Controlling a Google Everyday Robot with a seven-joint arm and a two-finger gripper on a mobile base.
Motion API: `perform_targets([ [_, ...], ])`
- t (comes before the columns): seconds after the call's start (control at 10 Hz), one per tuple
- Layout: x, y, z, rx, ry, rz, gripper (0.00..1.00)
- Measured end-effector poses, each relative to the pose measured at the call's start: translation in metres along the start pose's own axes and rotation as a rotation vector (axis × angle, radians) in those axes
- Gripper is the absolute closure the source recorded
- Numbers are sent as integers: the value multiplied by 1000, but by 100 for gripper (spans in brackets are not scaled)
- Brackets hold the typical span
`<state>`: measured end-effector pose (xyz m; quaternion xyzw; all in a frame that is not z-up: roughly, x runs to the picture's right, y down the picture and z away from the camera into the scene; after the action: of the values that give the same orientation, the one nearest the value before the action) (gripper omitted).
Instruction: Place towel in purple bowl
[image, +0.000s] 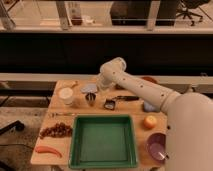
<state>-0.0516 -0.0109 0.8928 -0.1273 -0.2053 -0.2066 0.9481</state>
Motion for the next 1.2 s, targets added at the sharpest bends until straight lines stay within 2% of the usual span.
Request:
perform_targets([
  [0.3,3,-9,20,23,10,-76,20],
  [0.7,16,-19,24,58,37,-139,20],
  [1.2,15,-39,39,99,31,-197,20],
])
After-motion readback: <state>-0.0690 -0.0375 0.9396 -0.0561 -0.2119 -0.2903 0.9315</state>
